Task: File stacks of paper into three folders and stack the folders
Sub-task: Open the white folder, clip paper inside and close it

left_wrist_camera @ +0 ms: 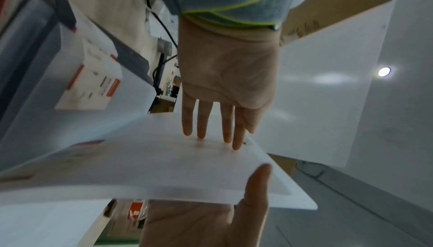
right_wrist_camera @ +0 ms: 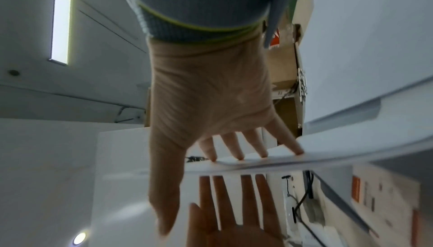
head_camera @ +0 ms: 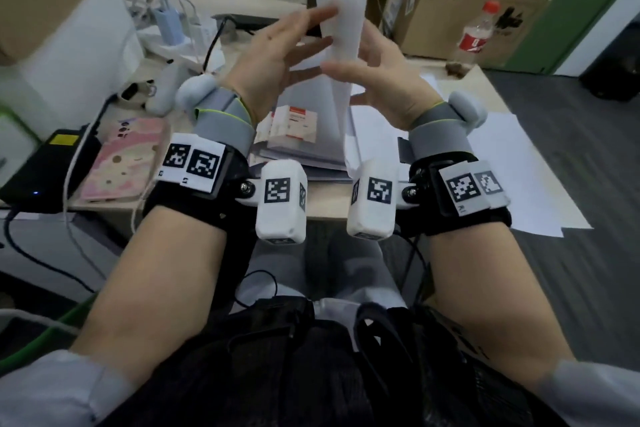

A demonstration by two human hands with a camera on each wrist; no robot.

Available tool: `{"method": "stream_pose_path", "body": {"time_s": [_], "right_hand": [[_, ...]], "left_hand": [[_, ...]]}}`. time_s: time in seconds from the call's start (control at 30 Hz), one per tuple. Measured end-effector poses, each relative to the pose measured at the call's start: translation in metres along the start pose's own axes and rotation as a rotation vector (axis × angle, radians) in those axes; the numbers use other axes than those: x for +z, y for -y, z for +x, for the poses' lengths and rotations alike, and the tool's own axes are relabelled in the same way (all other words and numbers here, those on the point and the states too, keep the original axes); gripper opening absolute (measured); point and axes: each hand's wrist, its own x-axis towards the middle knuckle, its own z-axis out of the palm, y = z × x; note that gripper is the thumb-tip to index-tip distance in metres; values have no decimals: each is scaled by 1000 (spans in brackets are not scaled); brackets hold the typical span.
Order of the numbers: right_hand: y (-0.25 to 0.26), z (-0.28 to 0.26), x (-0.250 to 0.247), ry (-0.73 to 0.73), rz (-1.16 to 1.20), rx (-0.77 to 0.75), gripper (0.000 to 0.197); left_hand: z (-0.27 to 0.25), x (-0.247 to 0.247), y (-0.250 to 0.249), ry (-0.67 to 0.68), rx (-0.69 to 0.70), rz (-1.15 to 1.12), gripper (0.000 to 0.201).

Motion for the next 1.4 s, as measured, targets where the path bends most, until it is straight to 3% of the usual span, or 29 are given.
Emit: {"method": "stream_pose_path", "body": {"time_s": [0.1, 0.2, 0.4, 0.57, 0.67, 0.87, 0.97, 1.03, 1.17, 1.3, 1.4], "right_hand": [[-3, -16, -20, -237, 124, -82, 42], [-11, -27, -36, -496, 234, -96, 20], [-35, -42, -64, -707, 368, -65, 28], [-66, -53, -79, -834, 510, 61, 30], [-89, -57, -88, -929, 618, 172, 23], [-125, -61, -88, -1034, 670, 336, 25], [-127, -63, -87, -1208, 599, 326, 47], [-127, -62, -93, -1287, 550, 320, 49], [-139, -60, -113, -1276, 222, 366, 34], [-138, -44, -120, -920, -200, 544, 16], [-136, -31, -129, -814, -173, 606, 43]], "left_hand": [[13, 30, 3, 68, -31, 87, 31], [21, 56, 14, 69, -125, 152, 27], [39, 82, 53, -35, -366, 274, 39], [46, 85, 79, -207, -565, 189, 44], [44, 87, 85, -232, -607, 149, 10], [44, 95, 95, -179, -607, 111, 5], [47, 96, 93, -233, -523, 129, 3], [51, 92, 90, -262, -479, 119, 13], [55, 80, 83, -308, -384, 107, 16], [55, 70, 74, -289, -263, 119, 13], [54, 62, 70, -252, -194, 116, 16]]}}
